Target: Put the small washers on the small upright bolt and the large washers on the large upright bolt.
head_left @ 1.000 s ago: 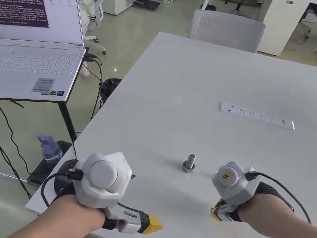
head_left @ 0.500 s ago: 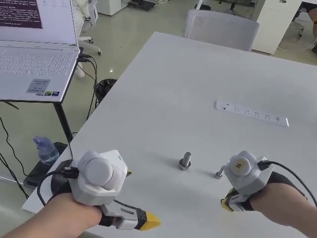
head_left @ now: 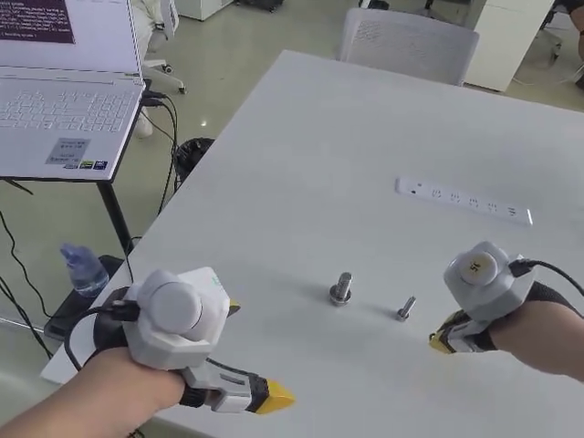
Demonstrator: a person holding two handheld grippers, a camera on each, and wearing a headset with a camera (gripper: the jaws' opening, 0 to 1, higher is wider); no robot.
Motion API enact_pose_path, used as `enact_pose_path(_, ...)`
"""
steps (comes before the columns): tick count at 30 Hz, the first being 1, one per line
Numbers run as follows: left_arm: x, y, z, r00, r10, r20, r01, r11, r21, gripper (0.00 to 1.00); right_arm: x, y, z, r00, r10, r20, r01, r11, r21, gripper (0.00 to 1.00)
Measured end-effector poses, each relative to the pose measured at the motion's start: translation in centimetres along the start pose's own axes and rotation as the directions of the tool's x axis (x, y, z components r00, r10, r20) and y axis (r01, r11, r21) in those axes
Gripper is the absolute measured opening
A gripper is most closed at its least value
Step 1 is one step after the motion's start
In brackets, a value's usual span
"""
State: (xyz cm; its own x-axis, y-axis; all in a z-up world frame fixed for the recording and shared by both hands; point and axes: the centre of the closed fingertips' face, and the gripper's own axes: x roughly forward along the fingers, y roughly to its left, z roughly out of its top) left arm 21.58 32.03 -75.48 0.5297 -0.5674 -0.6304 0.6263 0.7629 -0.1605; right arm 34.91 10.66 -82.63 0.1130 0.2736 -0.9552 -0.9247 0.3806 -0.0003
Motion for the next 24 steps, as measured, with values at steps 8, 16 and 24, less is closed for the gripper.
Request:
enact_pose_path(8, 0.2, 0.0, 0.0, 1.0000, -0.003, 0.005, 0.003, 1.000, -0.001, 0.87, -0.4, -1.0, 0.9, 0.9999, -0.009, 0.009, 0.009, 1.000, -0.015, 0.11)
enact_pose_path(16, 0.3, -0.1, -0.3, 1.0000, -0.008, -0.001, 0.008, 1.000, 0.000, 0.87, -0.5, -1.4, 1.9, 0.9997, -0.010, 0.024, 0.010, 1.000, -0.012, 0.12)
enact_pose_path(24, 0.1, -0.1, -0.3, 1.0000, -0.006, 0.007, 0.006, 1.000, -0.006, 0.87, -0.9, -2.0, 3.3, 0.9992, -0.016, 0.038, 0.017, 1.000, -0.022, 0.12)
